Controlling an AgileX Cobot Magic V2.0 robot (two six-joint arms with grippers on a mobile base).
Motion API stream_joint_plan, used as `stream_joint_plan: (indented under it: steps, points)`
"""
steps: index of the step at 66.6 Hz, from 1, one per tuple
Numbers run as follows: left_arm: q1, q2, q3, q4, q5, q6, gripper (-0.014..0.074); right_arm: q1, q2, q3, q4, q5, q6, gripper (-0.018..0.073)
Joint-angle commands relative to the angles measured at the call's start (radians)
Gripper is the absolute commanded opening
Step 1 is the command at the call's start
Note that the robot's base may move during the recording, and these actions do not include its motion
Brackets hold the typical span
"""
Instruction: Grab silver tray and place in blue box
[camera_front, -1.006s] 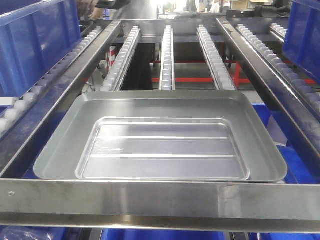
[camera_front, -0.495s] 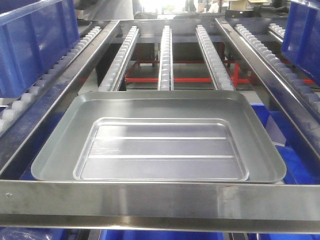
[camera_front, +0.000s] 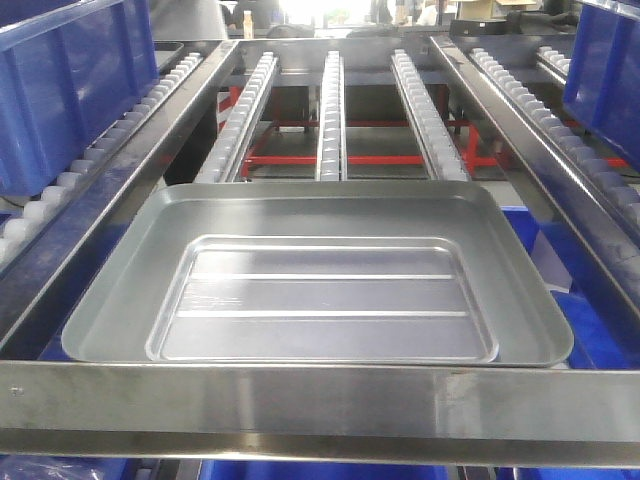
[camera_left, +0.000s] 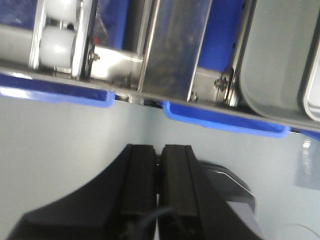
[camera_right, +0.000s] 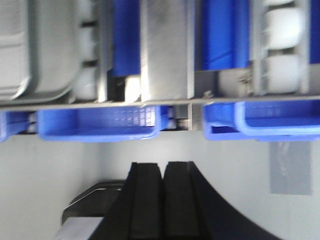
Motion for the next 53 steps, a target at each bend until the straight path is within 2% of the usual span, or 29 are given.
stream_joint_plan:
  steps: [1,8,15,20,32,36,40,53]
  points:
    - [-0.118,0.043,-0.082,0.135,-0.017,-0.188,-0.0003,0.030,0.035,-0.052,-0.056,-0.063,0.065,0.0083]
    - [-0.208,0.124,-0.157,0.118,-0.017,-0.208,-0.0003,0.107,0.093,-0.079,-0.063,-0.094,0.099,0.0083]
    - [-0.247,0.201,-0.225,0.100,-0.012,-0.208,-0.0003,0.179,0.169,-0.124,-0.082,-0.117,0.171,0.0083]
    - [-0.249,0.248,-0.268,0.085,-0.012,-0.208,-0.0003,0.230,0.231,-0.170,-0.158,-0.121,0.257,0.0083]
    - [-0.249,0.308,-0.346,0.084,-0.008,-0.208,-0.0007,0.359,0.388,-0.318,-0.468,-0.083,0.540,0.0083]
    - [-0.249,0.315,-0.357,0.084,-0.011,-0.208,-0.0007,0.393,0.438,-0.372,-0.531,-0.052,0.618,0.0083]
    - [-0.249,0.320,-0.362,0.084,-0.021,-0.208,-0.0007,0.424,0.483,-0.419,-0.544,-0.033,0.650,0.0083]
    - [-0.238,0.343,-0.362,0.087,-0.026,-0.204,-0.0007,0.509,0.622,-0.576,-0.512,0.040,0.647,0.0081]
